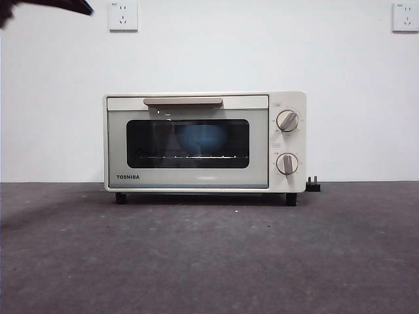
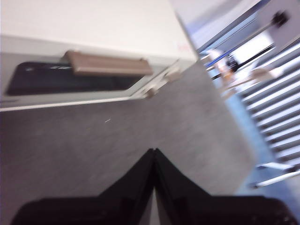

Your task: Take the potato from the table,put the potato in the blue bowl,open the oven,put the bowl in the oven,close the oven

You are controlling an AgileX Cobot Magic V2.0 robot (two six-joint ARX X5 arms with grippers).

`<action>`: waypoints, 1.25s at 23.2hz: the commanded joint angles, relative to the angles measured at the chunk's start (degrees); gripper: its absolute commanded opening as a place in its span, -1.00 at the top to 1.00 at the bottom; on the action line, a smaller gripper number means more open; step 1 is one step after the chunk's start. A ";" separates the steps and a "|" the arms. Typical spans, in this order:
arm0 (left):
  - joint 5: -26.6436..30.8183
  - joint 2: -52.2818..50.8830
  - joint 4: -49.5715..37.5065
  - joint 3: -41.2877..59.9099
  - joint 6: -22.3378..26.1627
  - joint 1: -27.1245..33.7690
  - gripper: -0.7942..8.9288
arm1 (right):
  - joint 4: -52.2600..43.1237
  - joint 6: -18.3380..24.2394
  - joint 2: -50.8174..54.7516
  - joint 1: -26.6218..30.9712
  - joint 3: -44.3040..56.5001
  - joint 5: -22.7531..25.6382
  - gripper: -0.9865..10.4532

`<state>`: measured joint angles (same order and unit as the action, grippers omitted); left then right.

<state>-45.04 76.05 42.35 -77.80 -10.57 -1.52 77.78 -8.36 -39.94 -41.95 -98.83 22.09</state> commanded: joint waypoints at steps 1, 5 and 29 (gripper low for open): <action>9.01 -4.20 5.88 0.11 11.41 -0.98 0.85 | 1.20 -0.46 -0.02 -0.02 0.44 0.04 0.83; 19.63 -9.49 11.08 0.11 14.93 -2.84 0.85 | 1.20 -0.46 -0.02 -0.02 0.46 0.04 0.83; 22.73 -15.98 14.25 0.17 20.61 -3.58 0.85 | 1.20 -0.46 -0.02 -0.02 0.44 0.04 0.83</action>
<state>-22.44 60.10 57.32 -77.80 5.58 -4.95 77.78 -8.38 -39.94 -41.95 -98.83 22.09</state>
